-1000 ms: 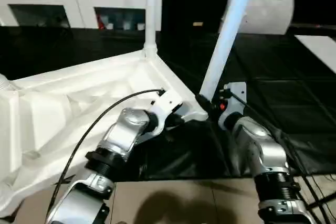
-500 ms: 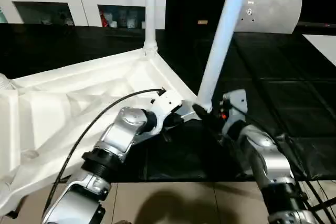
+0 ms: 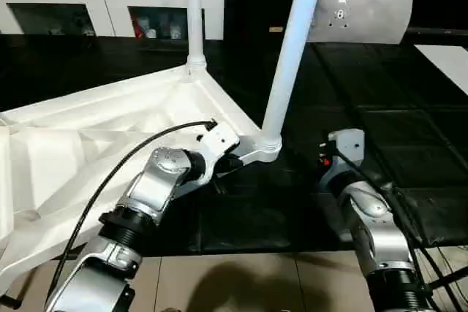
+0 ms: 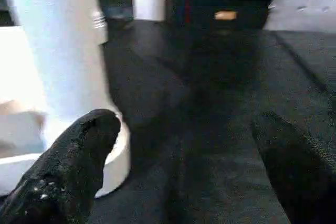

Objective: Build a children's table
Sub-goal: Rotate leg to tighten

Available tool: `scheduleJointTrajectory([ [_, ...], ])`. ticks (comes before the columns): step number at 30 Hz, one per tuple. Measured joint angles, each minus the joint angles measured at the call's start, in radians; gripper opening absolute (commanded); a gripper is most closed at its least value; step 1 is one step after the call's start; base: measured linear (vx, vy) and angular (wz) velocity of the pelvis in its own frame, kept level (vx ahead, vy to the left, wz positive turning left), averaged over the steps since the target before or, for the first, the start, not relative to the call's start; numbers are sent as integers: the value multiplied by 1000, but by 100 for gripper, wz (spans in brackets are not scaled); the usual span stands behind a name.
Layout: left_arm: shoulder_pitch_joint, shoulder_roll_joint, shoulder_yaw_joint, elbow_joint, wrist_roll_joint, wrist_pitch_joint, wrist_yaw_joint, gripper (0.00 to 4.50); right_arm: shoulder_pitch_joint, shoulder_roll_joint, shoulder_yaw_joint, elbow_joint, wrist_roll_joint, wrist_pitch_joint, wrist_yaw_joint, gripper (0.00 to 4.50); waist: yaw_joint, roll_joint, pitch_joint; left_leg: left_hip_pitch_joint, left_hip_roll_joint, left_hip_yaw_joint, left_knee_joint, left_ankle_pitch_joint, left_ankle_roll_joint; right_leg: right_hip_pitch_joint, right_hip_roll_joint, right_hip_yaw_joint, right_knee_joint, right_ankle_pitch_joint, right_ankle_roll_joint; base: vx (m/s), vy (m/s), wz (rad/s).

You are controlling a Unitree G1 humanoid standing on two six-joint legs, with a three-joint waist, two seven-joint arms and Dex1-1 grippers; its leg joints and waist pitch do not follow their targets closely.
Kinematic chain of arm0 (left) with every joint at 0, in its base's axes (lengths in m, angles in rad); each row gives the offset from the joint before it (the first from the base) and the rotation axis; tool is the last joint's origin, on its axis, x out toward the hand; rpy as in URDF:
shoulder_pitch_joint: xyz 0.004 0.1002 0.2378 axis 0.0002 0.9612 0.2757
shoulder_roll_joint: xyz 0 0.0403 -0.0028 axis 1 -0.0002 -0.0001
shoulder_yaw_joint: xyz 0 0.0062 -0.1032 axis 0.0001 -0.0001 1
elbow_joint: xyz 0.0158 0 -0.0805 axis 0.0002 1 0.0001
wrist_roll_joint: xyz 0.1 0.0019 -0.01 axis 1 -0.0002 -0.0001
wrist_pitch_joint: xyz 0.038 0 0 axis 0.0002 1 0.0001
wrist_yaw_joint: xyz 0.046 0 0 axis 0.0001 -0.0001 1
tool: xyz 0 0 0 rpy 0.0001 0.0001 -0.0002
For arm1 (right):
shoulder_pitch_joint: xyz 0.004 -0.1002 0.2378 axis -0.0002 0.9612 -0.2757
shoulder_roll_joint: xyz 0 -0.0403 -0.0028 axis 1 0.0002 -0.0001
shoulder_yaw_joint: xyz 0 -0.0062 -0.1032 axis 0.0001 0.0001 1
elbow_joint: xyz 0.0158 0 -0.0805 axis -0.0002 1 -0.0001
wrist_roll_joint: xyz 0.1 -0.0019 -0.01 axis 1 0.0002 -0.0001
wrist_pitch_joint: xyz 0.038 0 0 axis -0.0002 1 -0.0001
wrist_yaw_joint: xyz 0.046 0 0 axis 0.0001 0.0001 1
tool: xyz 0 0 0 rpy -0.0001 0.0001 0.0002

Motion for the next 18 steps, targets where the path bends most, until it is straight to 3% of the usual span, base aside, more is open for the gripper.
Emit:
scheduleJointTrajectory([
  [3,0,2,0,0,-2,0,0,0,0,-2,-14,0,25,-8,24,446,-1,0,0,0,0,0,0,0,0,0,0,0,0,0,0,0,0,0],
  [18,21,64,-17,-23,-14,-43,-111,0,32,-116,59,-68,145,15,352,446,12,0,0,0,0,0,2,0,0,1,0,0,1,0,-1,0,0,0],
])
